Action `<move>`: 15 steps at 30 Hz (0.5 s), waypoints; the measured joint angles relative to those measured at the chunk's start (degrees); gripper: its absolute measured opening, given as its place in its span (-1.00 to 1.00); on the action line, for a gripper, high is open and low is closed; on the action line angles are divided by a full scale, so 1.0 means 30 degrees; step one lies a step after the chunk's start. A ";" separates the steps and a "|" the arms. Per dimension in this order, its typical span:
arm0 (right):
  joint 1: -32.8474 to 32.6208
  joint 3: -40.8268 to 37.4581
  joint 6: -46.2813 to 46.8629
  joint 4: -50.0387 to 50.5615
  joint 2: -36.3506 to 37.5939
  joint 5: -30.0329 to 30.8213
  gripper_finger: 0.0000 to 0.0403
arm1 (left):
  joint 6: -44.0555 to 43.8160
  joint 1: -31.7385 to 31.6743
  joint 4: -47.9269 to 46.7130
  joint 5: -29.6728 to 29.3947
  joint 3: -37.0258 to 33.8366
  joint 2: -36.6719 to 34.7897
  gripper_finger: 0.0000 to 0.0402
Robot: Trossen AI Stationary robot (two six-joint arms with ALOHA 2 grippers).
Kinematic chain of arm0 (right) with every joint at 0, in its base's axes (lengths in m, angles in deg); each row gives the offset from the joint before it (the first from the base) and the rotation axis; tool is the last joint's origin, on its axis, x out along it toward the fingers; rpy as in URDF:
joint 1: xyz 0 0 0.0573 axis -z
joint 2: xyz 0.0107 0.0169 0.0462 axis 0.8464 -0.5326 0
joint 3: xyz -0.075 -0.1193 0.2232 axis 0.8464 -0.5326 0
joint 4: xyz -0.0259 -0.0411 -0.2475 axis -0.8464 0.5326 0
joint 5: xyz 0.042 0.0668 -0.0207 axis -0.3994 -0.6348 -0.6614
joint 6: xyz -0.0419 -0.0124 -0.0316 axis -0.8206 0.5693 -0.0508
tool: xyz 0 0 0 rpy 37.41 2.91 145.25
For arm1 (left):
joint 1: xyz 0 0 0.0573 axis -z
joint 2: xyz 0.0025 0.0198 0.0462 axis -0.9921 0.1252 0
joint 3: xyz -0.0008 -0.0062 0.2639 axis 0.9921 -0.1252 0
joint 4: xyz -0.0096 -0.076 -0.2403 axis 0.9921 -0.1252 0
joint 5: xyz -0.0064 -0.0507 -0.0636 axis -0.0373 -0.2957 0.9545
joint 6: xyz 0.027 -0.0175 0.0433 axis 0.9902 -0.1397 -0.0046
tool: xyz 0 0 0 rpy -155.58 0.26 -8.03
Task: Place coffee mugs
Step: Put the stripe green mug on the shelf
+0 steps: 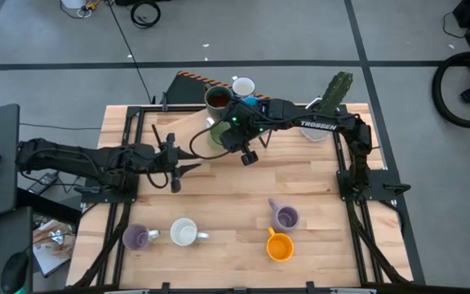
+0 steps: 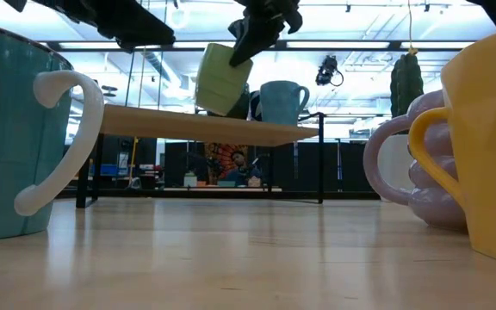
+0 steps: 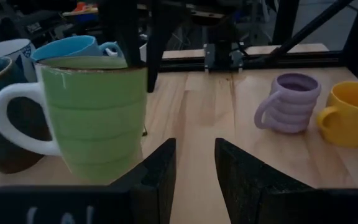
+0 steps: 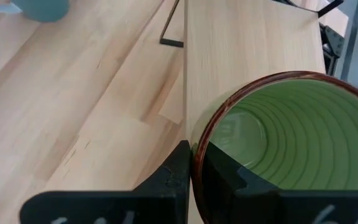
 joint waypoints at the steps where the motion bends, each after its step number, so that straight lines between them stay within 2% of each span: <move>1: -0.0007 -0.0148 0.0011 -0.0098 0.0000 -0.0013 -0.83 | -0.0069 0.0073 0.0229 -0.0026 -0.0152 0.0038 -0.42; 15: -0.0015 -0.0977 -0.0138 -0.1098 0.0044 0.0084 -0.82 | -0.0107 0.0797 0.0825 -0.0094 -0.0274 0.2426 -0.42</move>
